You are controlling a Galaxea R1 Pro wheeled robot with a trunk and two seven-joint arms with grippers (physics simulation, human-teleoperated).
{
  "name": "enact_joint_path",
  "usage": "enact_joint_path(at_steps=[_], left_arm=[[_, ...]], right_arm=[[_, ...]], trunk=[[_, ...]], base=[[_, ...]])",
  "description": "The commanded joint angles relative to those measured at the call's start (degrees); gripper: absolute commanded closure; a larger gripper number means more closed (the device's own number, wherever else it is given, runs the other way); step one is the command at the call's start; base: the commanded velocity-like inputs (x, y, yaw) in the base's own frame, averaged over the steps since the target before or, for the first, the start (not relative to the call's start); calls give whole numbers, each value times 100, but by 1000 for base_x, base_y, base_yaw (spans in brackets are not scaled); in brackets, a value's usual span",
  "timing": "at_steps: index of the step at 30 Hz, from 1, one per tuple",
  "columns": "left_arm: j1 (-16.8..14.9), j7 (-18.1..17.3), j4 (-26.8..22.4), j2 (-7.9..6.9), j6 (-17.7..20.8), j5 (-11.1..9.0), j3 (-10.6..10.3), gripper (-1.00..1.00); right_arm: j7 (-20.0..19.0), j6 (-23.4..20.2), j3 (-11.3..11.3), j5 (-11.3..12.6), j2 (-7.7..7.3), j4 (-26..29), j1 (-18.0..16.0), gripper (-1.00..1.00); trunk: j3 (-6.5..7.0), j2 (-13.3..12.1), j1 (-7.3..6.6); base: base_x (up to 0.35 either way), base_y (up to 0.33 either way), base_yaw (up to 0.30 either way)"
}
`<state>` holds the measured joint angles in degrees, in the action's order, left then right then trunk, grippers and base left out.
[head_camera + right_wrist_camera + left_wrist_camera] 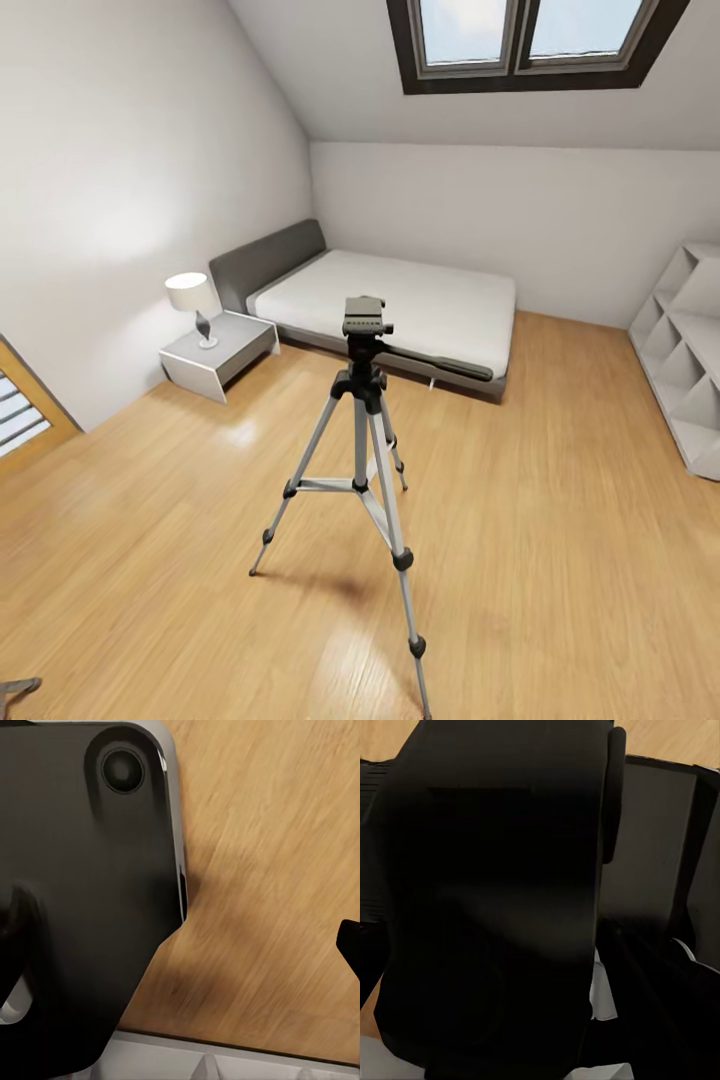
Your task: Attach the digital camera to the camera tripod in the bedroom.
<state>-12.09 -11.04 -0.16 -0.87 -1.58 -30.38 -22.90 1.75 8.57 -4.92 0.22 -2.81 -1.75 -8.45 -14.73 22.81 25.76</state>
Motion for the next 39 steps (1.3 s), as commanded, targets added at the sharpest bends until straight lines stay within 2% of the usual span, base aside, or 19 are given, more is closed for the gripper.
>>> enact_joint_path(at_steps=[1, 39], left_arm=[[-4, -30, 7, -1, -18, -47, -48, 100], [-4, -30, 7, -1, -15, -47, -48, 100]], right_arm=[[1, 40, -44, 2, -2, -19, -8, -100], [1, 40, -44, 4, 0, -19, -8, -100]], trunk=[[-19, 10, 2], [-367, 10, 2]], base=[[0, 0, 0], [0, 0, 0]])
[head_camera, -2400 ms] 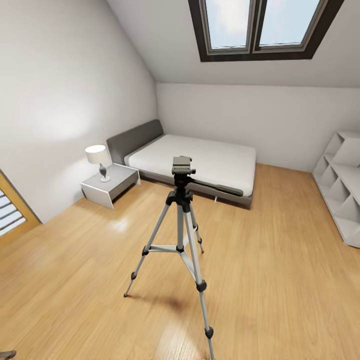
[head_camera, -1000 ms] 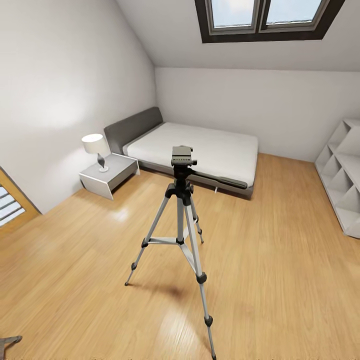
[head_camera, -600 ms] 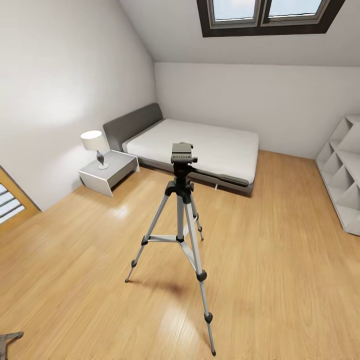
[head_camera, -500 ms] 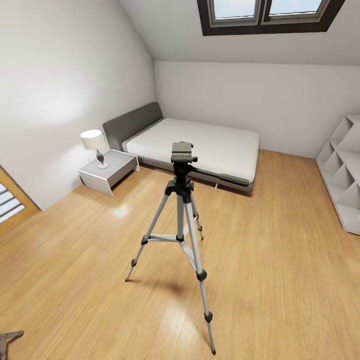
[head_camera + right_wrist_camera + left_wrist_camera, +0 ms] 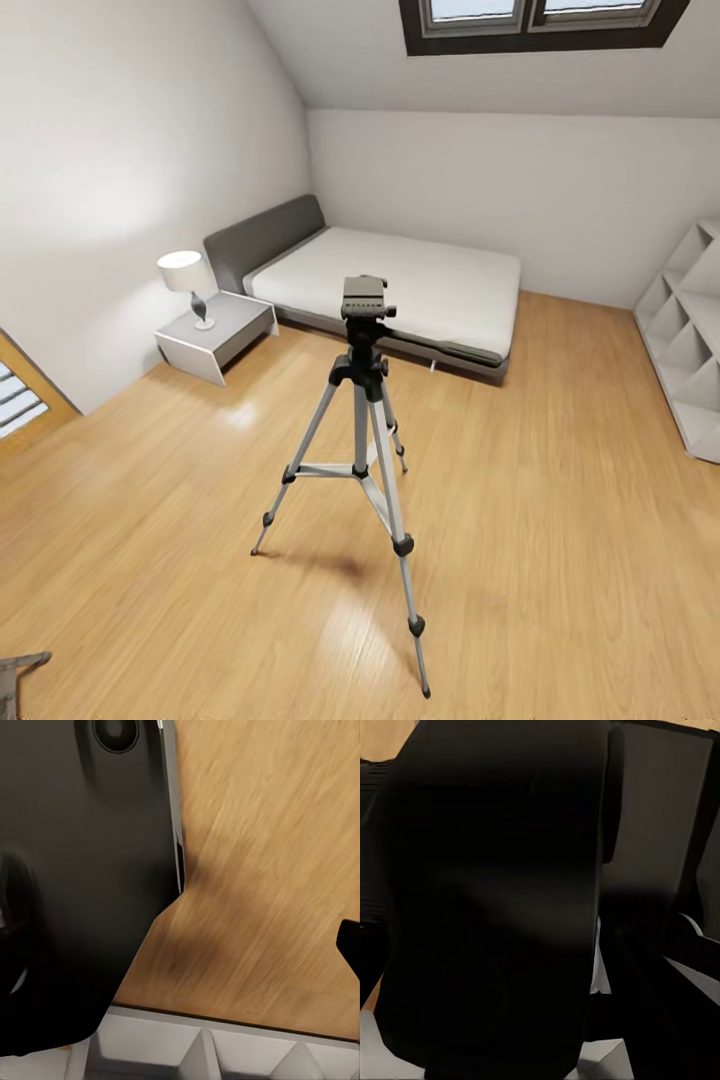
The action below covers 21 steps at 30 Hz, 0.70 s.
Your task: Attach the digital camera to the camera tripod in the bedroom.
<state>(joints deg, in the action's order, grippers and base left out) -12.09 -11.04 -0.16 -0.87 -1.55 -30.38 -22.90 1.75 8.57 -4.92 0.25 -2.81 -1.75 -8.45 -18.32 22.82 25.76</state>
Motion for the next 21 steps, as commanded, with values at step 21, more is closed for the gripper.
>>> enact_joint_path(at_steps=[21], left_arm=[[-4, -30, 6, -1, -20, -47, -48, 100]], right_arm=[[1, 40, -44, -2, 0, -19, -8, -100]], trunk=[[-184, 10, 2]], base=[[0, 0, 0]])
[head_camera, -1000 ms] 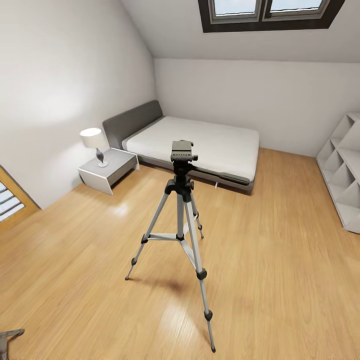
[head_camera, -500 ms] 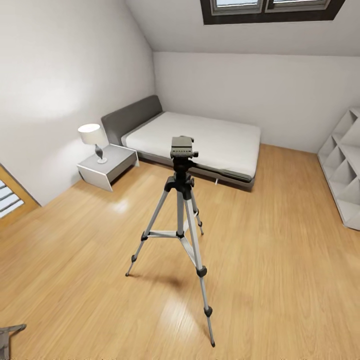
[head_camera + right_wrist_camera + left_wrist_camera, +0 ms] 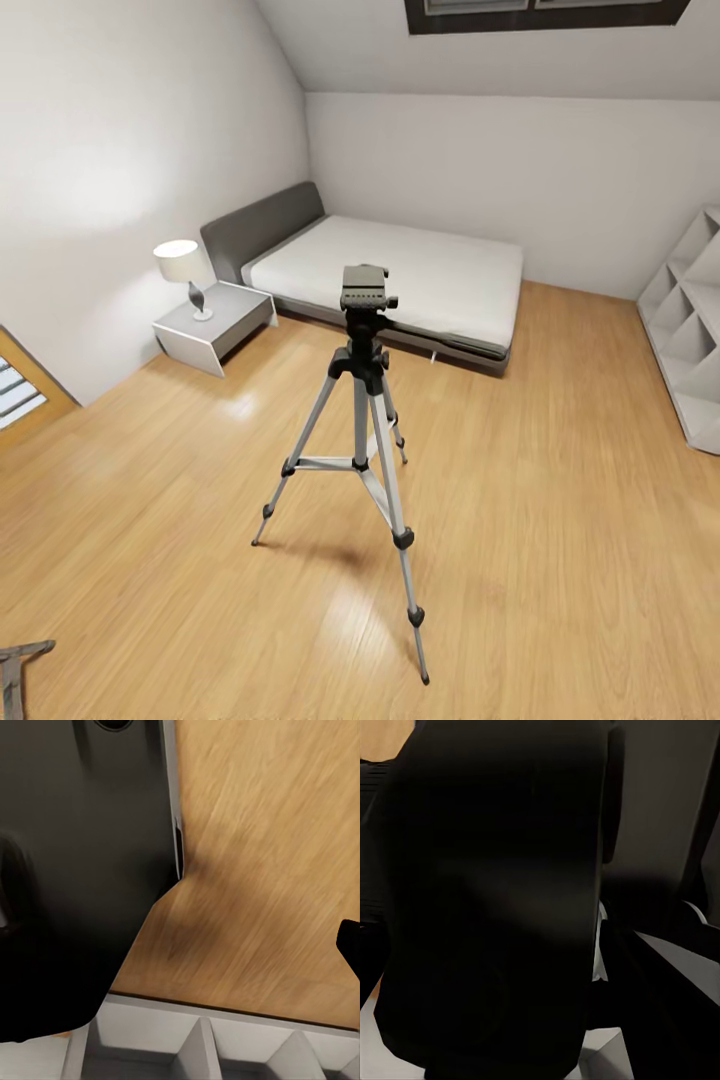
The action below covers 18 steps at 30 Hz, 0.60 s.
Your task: Attach the digital camera to the camera tripod in the bedroom.
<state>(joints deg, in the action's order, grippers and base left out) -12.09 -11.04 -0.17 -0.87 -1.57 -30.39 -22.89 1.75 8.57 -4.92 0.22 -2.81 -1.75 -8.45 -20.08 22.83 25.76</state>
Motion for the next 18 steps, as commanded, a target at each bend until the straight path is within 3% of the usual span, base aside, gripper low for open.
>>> enact_joint_path(at_steps=[1, 18], left_arm=[[-4, -30, 7, -1, -18, -46, -49, 100], [-4, -30, 8, -1, -18, -46, -49, 100]], right_arm=[[1, 40, -44, 0, 0, -19, -7, -100], [1, 75, -44, -4, -26, -19, -7, -100]], trunk=[[-11, 9, 3], [-19, 9, 3]], base=[[0, 0, 0], [0, 0, 0]])
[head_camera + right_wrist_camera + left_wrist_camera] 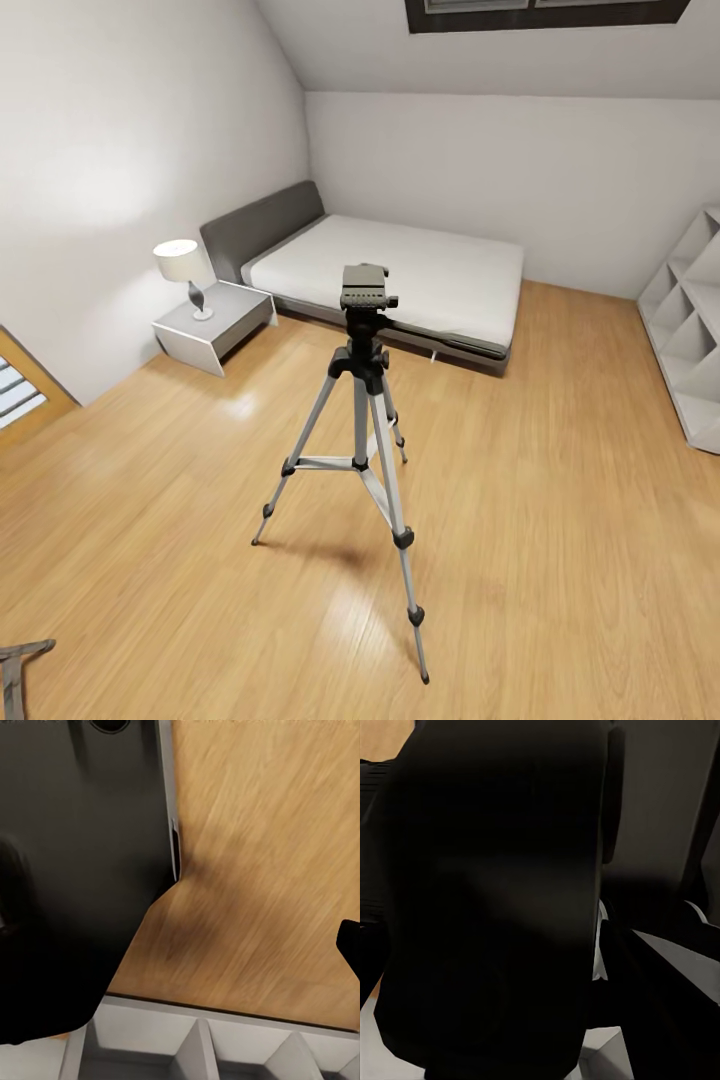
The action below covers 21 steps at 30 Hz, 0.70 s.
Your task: Attach the digital camera to the camera tripod in the bedroom.
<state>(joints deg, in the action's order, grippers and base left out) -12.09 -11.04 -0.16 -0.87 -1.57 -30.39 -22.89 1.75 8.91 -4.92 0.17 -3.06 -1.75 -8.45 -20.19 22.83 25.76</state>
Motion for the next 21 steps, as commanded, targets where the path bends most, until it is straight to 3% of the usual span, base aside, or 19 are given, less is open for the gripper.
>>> enact_joint_path(at_steps=[1, 15, 21], left_arm=[[-4, -30, 7, -1, -18, -46, -49, 100], [-4, -30, 7, -2, -27, -85, -48, 100], [-4, -30, 7, -1, -28, -118, -49, 100]], right_arm=[[1, 45, -44, 1, -1, -19, -7, -100], [-1, 80, -44, 1, -3, -19, -7, -100], [-6, 76, -44, -1, -2, -19, -7, -100]], trunk=[[-8, 9, 3], [-8, 9, 3], [-8, 9, 3]], base=[[0, 0, 0], [3, 0, 0], [125, 0, 0]])
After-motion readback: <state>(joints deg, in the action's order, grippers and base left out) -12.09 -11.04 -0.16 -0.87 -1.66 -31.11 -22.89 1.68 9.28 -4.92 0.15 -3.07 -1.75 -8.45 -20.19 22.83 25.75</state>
